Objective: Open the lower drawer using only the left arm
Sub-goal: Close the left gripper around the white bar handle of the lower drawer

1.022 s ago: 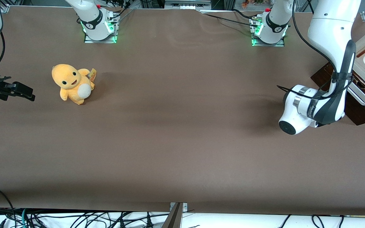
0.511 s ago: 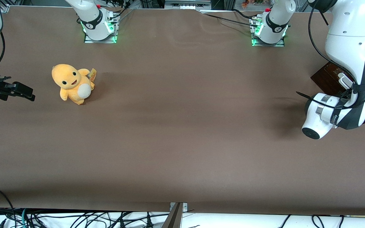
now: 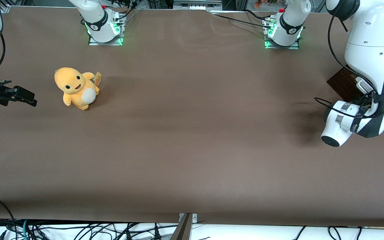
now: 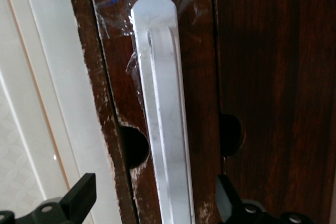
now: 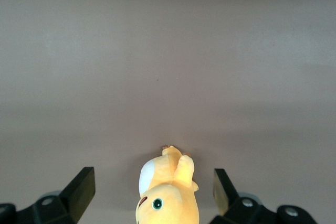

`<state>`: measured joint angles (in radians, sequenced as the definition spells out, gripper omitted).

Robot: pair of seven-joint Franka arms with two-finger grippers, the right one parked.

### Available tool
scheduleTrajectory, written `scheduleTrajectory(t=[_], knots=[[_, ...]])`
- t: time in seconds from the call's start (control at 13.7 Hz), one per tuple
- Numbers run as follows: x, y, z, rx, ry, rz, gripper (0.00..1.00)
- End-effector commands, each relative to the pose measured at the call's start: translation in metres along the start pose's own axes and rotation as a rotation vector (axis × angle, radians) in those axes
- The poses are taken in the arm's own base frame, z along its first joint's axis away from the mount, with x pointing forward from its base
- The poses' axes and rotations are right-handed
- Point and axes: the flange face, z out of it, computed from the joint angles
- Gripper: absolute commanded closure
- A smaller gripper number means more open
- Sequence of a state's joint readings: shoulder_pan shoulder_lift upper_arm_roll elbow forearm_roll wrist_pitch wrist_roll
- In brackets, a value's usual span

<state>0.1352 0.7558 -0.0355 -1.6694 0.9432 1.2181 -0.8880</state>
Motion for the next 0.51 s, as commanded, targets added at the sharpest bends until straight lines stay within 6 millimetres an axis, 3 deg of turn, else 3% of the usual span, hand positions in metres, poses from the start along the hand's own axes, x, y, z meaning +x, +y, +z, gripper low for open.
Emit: scheduleTrajectory(t=[0.0, 0.44], knots=[[0.0093, -0.0049, 0.0010, 0.008, 0.004, -0.031, 0.00], [0.0170, -0.0044, 0.0091, 0.004, 0.007, -0.040, 0.05]])
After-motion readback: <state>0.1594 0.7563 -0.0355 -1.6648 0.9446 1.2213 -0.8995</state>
